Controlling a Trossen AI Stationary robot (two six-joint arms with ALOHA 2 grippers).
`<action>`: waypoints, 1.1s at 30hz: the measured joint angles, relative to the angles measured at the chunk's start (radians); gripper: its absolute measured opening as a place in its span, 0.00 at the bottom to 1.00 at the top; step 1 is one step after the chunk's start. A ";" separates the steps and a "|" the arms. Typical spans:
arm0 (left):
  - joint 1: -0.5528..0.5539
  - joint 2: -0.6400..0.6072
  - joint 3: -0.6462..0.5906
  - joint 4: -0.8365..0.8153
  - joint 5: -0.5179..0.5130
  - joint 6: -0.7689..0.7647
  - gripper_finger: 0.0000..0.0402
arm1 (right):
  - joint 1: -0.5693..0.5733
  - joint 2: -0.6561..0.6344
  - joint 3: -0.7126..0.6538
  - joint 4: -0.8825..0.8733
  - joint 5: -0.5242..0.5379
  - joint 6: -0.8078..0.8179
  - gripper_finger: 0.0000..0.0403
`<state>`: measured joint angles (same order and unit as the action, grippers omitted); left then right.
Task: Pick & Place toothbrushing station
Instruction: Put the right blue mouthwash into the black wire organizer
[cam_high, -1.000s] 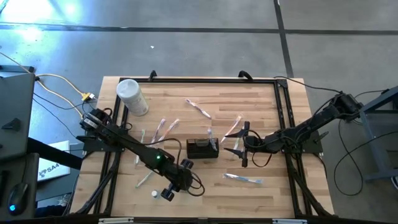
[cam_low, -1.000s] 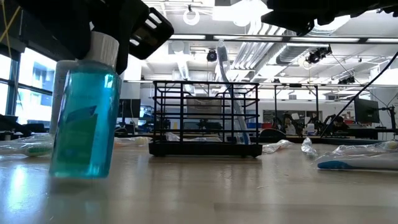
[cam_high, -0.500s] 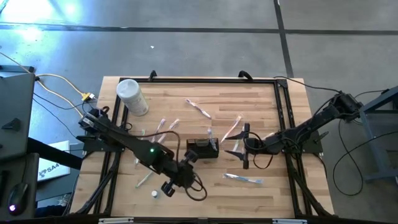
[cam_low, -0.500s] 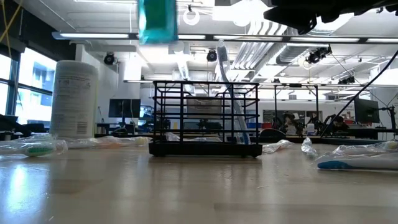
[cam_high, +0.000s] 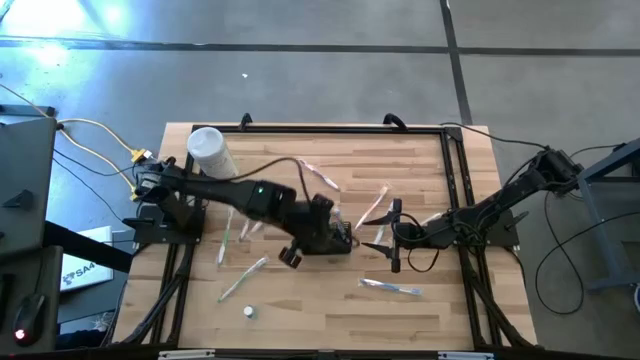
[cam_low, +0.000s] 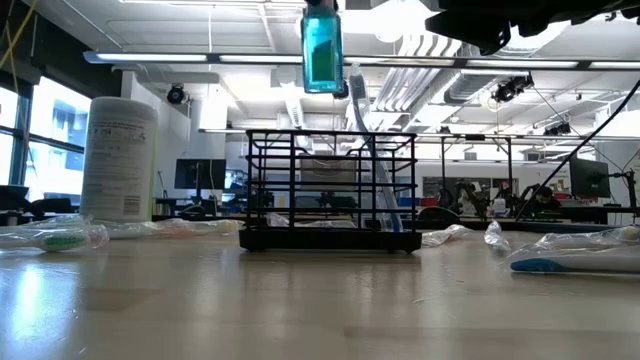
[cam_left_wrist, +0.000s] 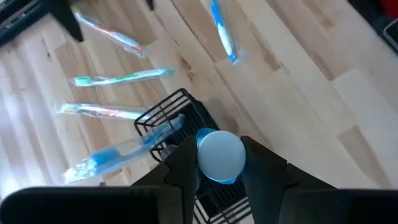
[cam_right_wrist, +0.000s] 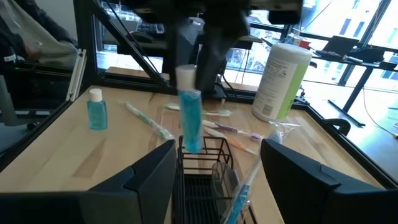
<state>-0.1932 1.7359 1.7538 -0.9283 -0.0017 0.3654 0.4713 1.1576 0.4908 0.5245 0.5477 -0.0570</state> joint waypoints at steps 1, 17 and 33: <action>0.013 0.000 0.000 0.006 0.027 0.000 0.23 | 0.000 0.000 0.000 -0.002 0.000 0.000 0.57; 0.082 0.014 -0.121 0.104 0.126 -0.003 0.23 | 0.000 0.000 0.000 -0.028 0.000 0.007 0.57; 0.135 0.013 -0.269 0.228 0.201 -0.001 0.23 | 0.000 0.000 0.000 -0.028 0.000 0.008 0.57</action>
<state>-0.0582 1.7493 1.4845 -0.7007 0.1990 0.3648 0.4713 1.1576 0.4908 0.4961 0.5476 -0.0490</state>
